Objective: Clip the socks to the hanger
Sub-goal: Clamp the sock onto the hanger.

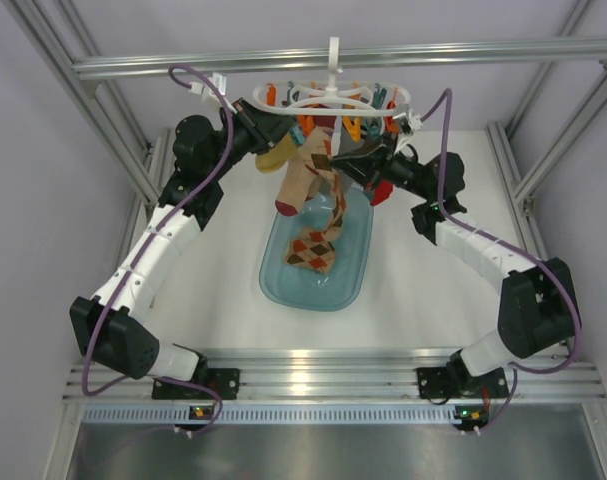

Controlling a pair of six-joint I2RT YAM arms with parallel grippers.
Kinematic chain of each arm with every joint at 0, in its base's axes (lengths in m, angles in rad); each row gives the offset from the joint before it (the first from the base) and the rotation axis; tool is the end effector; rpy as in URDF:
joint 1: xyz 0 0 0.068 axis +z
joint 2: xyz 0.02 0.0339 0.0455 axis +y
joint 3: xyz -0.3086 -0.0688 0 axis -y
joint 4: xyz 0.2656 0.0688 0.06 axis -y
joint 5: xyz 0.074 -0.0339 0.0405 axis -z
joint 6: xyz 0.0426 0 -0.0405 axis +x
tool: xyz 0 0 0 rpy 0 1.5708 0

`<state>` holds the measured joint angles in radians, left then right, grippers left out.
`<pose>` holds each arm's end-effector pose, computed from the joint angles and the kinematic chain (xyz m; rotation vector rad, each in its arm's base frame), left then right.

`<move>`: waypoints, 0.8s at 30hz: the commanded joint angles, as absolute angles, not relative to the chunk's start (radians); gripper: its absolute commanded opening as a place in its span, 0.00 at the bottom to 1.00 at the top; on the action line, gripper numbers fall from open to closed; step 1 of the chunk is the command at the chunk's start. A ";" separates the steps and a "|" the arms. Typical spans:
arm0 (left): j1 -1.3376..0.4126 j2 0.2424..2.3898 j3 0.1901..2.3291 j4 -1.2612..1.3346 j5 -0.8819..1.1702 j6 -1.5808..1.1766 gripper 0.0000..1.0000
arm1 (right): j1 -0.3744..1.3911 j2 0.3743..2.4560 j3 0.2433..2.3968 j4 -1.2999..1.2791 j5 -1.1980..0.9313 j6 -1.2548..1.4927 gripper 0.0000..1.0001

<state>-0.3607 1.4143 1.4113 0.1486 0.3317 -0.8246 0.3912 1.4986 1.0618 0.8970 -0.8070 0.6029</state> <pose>0.3233 -0.1368 0.4941 -0.0629 1.5477 -1.1942 0.3178 0.1644 0.4093 -0.6535 1.2053 1.2919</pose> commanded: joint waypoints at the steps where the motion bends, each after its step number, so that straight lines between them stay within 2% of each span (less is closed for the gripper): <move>1: -0.356 1.417 1.394 0.152 0.356 -0.848 0.00 | 0.411 1.508 1.129 0.965 -0.795 0.584 0.00; 13: -0.357 1.425 1.391 0.146 0.353 -0.864 0.00 | 0.428 1.535 1.161 0.974 -0.785 0.578 0.00; 24: -0.350 1.428 1.404 0.137 0.348 -0.877 0.00 | 0.431 1.526 1.094 0.971 -0.805 0.508 0.00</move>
<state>-0.3573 1.4162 1.4036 0.1577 0.3325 -0.8627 0.4156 1.5333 1.1034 0.9043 -0.7990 0.5457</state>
